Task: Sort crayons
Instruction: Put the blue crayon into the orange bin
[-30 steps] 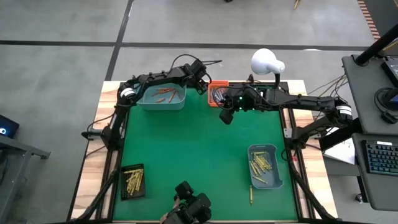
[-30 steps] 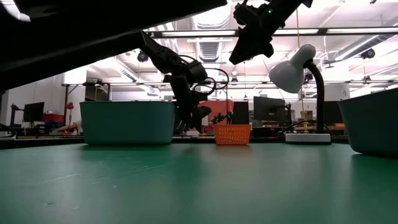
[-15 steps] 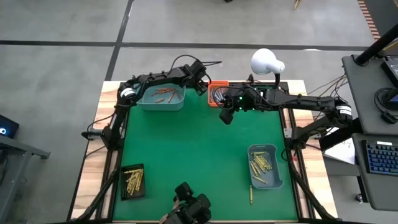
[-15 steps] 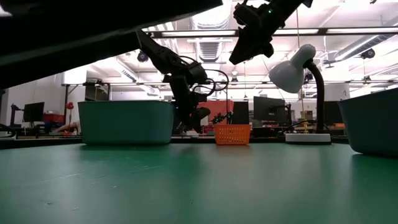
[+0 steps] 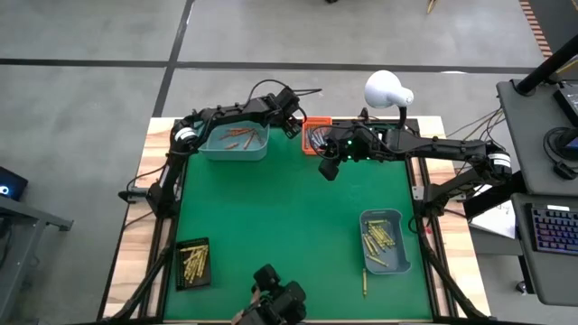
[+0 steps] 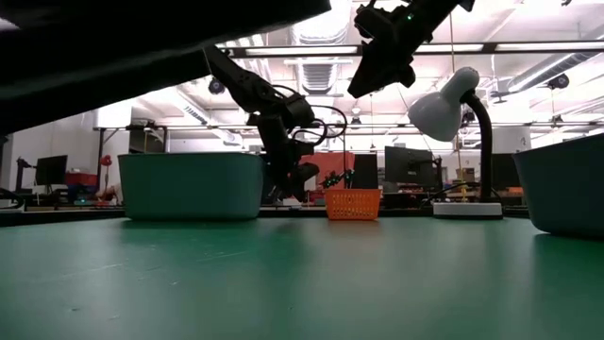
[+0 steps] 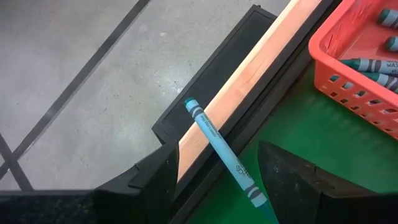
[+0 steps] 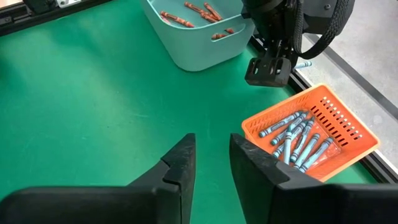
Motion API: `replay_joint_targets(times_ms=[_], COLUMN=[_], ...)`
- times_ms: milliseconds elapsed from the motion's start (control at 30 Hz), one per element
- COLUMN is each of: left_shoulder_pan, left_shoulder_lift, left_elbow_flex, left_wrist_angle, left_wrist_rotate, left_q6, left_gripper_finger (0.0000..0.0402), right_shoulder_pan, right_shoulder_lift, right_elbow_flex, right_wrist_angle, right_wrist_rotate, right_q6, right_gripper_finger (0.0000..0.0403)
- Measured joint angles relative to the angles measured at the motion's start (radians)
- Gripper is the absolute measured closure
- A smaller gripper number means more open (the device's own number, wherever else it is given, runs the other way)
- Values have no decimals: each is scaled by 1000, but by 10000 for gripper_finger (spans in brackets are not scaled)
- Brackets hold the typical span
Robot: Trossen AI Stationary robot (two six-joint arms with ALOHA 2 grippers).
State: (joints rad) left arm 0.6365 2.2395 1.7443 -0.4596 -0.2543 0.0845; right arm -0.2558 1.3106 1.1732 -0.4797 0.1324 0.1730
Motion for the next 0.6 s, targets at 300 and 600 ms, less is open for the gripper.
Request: replay_joint_targets(times_ms=[300, 600], left_shoulder_pan=[-1, -2], left_shoulder_lift=[0, 0], left_elbow_flex=[0, 0], left_wrist_angle=[-11, -4], left_wrist_rotate=[-6, -6], left_q6=[-16, -16], left_gripper_finger=[201, 201], right_shoulder_pan=[0, 0], right_shoulder_lift=[0, 0], right_elbow_flex=[0, 0], right_wrist_angle=[0, 0], right_wrist_rotate=[0, 0], right_q6=[3, 3], right_gripper_finger=[321, 312])
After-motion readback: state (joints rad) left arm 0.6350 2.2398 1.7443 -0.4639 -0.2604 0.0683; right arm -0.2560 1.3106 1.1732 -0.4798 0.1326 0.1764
